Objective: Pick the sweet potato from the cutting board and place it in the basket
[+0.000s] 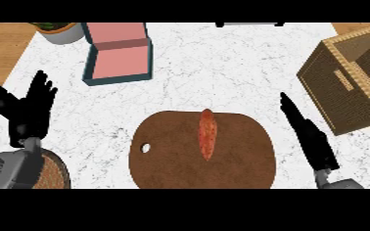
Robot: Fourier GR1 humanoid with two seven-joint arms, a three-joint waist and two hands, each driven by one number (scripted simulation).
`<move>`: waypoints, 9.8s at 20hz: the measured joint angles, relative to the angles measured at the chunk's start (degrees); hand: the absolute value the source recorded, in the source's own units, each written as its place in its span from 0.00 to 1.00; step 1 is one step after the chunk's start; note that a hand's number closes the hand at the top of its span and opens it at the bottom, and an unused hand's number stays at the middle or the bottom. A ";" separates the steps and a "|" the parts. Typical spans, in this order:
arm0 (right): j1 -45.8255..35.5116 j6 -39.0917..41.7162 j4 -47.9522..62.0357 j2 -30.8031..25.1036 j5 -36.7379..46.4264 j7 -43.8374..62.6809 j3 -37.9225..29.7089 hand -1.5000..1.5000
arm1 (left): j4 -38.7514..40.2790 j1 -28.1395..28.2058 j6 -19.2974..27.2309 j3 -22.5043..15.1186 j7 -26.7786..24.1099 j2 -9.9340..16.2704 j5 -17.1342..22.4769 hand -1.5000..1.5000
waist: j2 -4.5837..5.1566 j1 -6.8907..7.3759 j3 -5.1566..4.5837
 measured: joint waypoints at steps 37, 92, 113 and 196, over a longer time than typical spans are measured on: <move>-34.04 24.25 -22.28 6.32 26.26 56.47 15.77 0.00 | -13.29 0.73 -17.77 -12.95 -12.61 2.25 -7.82 0.50 | -0.22 -1.07 -1.51; -12.79 23.68 -16.40 20.95 51.84 37.88 11.51 0.00 | -14.77 0.29 -29.26 -2.10 -9.34 -9.36 -18.95 0.50 | 0.54 0.35 -1.31; -15.14 16.59 2.34 23.38 56.02 32.60 11.48 0.00 | -15.50 -0.10 -32.67 1.69 -8.51 -11.51 -21.16 0.50 | 0.57 0.46 -1.31; 10.93 23.62 1.87 -47.87 -32.15 -20.65 -38.77 1.00 | -15.07 -0.63 -35.21 2.79 -9.57 -13.30 -23.24 0.50 | 0.97 1.94 -1.30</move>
